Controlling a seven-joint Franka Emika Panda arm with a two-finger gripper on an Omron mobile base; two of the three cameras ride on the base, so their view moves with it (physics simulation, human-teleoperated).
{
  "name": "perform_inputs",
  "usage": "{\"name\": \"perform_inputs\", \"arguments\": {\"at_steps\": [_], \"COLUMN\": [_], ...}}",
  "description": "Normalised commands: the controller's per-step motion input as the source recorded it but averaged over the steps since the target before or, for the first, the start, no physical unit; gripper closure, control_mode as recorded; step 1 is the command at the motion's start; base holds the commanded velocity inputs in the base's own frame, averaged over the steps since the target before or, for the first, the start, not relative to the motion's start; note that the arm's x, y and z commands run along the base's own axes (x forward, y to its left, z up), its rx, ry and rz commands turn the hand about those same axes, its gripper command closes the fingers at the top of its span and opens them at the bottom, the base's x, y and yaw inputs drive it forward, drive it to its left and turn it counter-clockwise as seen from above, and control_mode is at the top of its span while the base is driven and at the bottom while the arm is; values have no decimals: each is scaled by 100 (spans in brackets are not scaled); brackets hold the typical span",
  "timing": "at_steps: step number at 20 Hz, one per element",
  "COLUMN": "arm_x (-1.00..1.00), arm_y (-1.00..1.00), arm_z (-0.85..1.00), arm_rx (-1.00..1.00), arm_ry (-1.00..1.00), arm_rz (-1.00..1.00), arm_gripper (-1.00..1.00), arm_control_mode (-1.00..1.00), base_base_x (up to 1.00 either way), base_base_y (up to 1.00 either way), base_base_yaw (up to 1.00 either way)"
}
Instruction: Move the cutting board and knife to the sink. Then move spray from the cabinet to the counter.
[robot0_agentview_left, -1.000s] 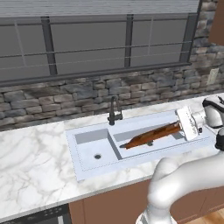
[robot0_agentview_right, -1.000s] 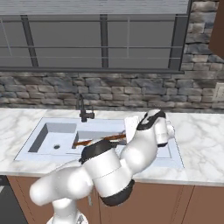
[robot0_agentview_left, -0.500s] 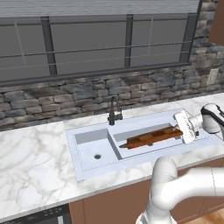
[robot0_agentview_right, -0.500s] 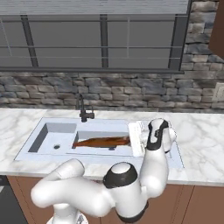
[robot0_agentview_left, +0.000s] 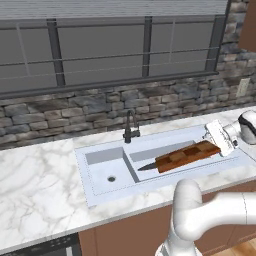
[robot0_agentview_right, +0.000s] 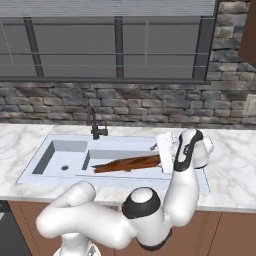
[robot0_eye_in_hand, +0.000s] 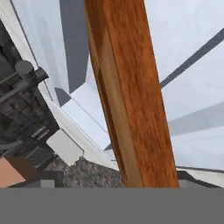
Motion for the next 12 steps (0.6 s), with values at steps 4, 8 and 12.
{"name": "perform_inputs", "arguments": {"at_steps": [4, 8, 12], "arm_x": [28, 2, 13], "arm_y": [26, 93, -44], "arm_z": [-86, -89, 41], "arm_rx": [-36, -9, -19], "arm_ry": [-5, -26, -19], "arm_rz": [0, 0, 0], "arm_gripper": [-100, -100, -100], "arm_control_mode": [-100, -100, -100], "base_base_x": [0, 0, 0], "base_base_y": [0, 0, 0], "base_base_yaw": [0, 0, 0]}}
